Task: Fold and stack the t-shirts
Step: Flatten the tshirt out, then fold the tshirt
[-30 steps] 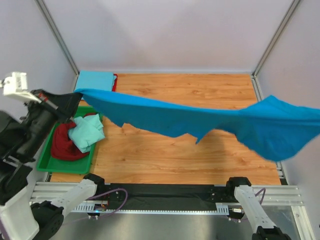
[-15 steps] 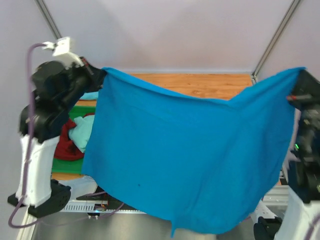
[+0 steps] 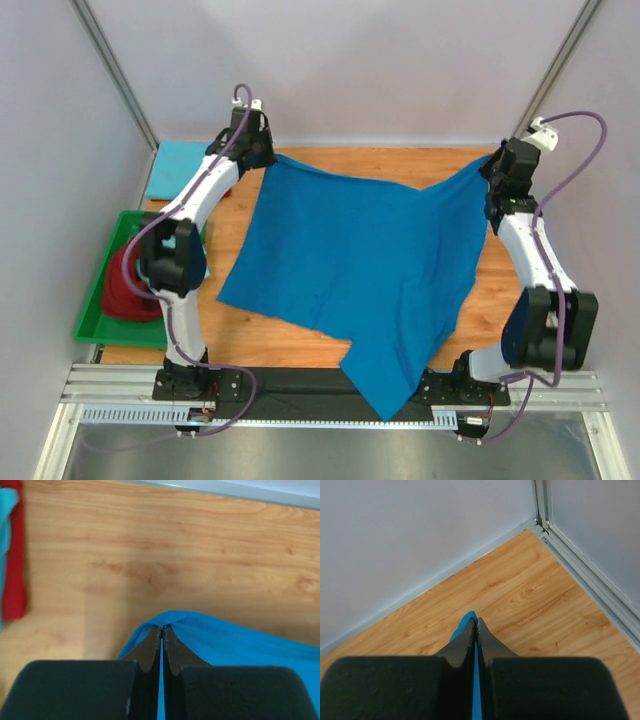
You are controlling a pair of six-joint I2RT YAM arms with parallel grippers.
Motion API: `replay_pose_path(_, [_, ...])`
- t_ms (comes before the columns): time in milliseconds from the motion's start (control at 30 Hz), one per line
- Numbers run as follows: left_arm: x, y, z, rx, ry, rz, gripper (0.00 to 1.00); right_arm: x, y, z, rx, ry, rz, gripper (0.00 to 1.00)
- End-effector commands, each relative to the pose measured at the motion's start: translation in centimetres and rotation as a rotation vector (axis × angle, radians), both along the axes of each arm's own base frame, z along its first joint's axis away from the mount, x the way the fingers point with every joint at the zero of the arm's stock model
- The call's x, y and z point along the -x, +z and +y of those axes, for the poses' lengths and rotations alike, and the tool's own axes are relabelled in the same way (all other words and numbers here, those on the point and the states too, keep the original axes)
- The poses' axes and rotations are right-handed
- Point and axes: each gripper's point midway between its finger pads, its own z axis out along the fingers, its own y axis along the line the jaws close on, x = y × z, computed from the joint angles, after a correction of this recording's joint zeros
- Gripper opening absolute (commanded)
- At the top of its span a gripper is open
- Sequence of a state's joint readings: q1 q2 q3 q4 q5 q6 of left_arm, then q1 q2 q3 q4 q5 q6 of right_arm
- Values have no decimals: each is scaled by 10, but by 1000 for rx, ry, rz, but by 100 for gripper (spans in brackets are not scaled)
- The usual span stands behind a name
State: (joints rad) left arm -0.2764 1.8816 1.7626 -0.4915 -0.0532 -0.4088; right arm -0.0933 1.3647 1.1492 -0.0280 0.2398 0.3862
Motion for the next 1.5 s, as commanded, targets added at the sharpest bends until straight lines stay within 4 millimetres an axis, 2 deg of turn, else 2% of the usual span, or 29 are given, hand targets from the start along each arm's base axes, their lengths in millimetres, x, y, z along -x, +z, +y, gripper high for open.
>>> replay_pose_path(0, [-72, -37, -10, 45, -5, -71, 0, -53, 9, -20, -2, -5, -139, 0])
replay_pose_path(33, [-86, -43, -11, 92, -2, -83, 0, -67, 15, -20, -7, 14, -151, 0])
replay_pose_path(67, [-101, -66, -15, 102, -16, -66, 0, -84, -18, -21, -18, 29, -82, 0])
replay_pose_path(100, [-109, -76, -16, 103, -17, -61, 0, -92, -23, -22, -19, 38, -68, 0])
replay_pose_path(133, [-122, -67, -12, 116, 3, -83, 0, -102, -22, -21, -21, 49, -65, 0])
replay_pose_path(167, [-129, -95, -11, 119, 10, -42, 0, -110, -41, -22, -30, 50, -26, 0])
replay_pose_path(200, [-134, -100, -14, 150, -11, -35, 0, -115, -45, -22, -32, 57, -21, 0])
replay_pose_path(233, [-142, -96, -7, 170, 4, -52, 0, -120, -41, -20, -31, 73, -28, 0])
replay_pose_path(267, [-145, -106, -5, 184, 16, -44, 0, -123, -52, -19, -38, 80, 0, 0])
replay_pose_path(333, [-151, -110, -1, 200, 21, -59, 0, -124, -57, -18, -39, 91, 40, 0])
replay_pose_path(567, [-162, -102, 0, 261, 15, -94, 0, -95, -62, -6, -124, 97, 134, 0])
replay_pose_path(667, [-165, -99, 5, 285, 14, -93, 0, -76, -78, 2, -182, 94, 216, 0])
replay_pose_path(733, [-165, -95, 8, 296, 10, -95, 0, -60, -75, 5, -221, 82, 238, 0])
replay_pose_path(767, [-165, -93, 10, 295, 9, -97, 0, -51, -84, 7, -236, 75, 265, 0])
replay_pose_path(800, [-165, -89, 10, 292, 4, -101, 0, -42, -77, 10, -245, 78, 262, 0])
replay_pose_path(900, [-160, -86, 15, 270, 2, -86, 0, -24, -83, 14, -265, 72, 309, 0])
replay_pose_path(1000, [-155, -90, 21, 247, 13, -61, 0, -7, -77, 17, -270, 73, 329, 0])
replay_pose_path(1167, [-152, -93, 23, 234, 14, -43, 0, 9, -80, 23, -295, 79, 352, 0])
replay_pose_path(1300, [-151, -84, 21, 257, 14, -50, 0, 23, -84, 27, -322, 74, 387, 0])
replay_pose_path(1400, [-145, -76, 22, 256, 18, -41, 0, 35, -87, 30, -337, 67, 404, 0])
replay_pose_path(1467, [-135, -81, 23, 248, 21, -6, 0, 44, -92, 31, -344, 61, 430, 0])
